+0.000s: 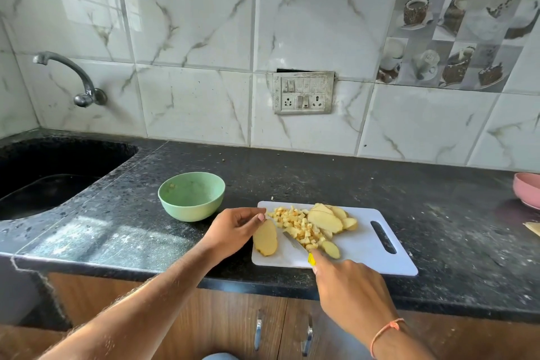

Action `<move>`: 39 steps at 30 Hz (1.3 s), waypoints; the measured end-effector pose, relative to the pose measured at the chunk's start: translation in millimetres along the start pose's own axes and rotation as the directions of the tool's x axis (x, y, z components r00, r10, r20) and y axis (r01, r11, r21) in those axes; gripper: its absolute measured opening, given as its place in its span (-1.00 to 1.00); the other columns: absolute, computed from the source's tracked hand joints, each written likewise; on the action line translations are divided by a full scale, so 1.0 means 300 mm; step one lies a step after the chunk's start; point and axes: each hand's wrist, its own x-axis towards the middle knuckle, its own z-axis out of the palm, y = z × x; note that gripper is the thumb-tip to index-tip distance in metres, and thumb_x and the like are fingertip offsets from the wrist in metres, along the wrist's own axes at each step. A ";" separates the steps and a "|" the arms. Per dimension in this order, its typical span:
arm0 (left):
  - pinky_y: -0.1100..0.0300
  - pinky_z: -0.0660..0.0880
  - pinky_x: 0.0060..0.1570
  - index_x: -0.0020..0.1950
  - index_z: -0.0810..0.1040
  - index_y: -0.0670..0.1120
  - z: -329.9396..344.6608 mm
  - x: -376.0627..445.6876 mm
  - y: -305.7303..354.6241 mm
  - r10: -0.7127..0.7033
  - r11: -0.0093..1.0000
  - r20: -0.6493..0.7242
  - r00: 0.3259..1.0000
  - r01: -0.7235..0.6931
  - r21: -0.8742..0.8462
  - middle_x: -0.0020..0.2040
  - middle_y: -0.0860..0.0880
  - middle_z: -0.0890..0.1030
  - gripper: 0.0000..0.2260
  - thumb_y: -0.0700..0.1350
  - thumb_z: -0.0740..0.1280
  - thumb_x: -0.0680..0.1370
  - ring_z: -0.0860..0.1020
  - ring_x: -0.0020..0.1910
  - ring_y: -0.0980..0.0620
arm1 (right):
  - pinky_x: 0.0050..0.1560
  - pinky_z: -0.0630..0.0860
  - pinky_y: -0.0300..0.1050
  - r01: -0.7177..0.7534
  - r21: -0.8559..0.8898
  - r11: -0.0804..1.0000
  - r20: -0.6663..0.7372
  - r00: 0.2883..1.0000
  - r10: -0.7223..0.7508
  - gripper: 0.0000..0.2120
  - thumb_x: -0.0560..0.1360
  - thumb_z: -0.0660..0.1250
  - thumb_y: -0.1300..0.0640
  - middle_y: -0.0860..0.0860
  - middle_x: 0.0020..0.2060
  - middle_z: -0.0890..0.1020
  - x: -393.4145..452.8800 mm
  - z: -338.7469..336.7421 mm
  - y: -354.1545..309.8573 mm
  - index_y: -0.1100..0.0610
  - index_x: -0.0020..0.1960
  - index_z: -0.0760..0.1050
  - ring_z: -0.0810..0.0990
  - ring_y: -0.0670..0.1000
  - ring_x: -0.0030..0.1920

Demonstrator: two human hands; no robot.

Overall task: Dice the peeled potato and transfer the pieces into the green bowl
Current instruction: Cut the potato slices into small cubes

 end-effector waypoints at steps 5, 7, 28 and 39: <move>0.17 0.63 0.11 0.47 0.56 0.18 -0.051 0.019 -0.033 -0.039 0.988 0.220 0.975 0.005 0.153 0.10 0.17 0.70 -0.31 0.36 0.54 0.37 0.66 -0.06 0.18 | -0.26 0.36 -0.08 -0.013 0.070 0.997 0.008 1.000 0.013 -0.60 0.72 -0.02 -0.05 -0.03 -0.12 0.64 -0.002 -0.022 0.004 -0.14 0.55 0.21 0.60 0.05 -0.18; 0.25 0.59 -0.02 0.51 0.50 0.17 -0.069 0.019 -0.031 -0.003 0.963 0.305 0.952 -0.079 0.258 0.22 0.17 0.61 -0.20 0.35 0.56 0.31 0.60 -0.08 0.20 | -0.26 0.37 -0.05 -0.038 0.108 0.993 0.006 0.999 0.038 -0.61 0.72 -0.03 -0.07 -0.06 -0.25 0.52 0.005 -0.024 0.004 -0.15 0.54 0.24 0.53 0.06 -0.22; 0.27 0.48 0.12 0.14 0.58 0.15 -0.009 -0.077 -0.035 0.205 0.850 0.019 0.978 -0.188 0.492 0.05 0.25 0.52 -0.44 0.47 0.45 0.31 0.49 0.11 0.19 | -0.28 0.34 -0.03 -0.107 0.162 0.981 -0.013 0.994 0.110 -0.73 0.70 0.08 0.01 0.01 -0.05 0.66 0.150 -0.032 -0.106 -0.03 0.30 0.48 0.49 0.10 -0.16; 0.20 0.54 0.14 0.14 0.59 0.18 -0.012 -0.065 -0.040 0.165 0.870 0.021 0.986 -0.155 0.468 0.05 0.26 0.53 -0.39 0.53 0.47 0.26 0.50 0.09 0.20 | -0.20 0.37 -0.09 -0.027 0.107 0.994 -0.043 0.999 0.032 -0.65 0.70 0.14 0.02 0.01 0.06 0.69 0.167 -0.033 -0.133 -0.07 0.44 0.46 0.63 0.10 0.03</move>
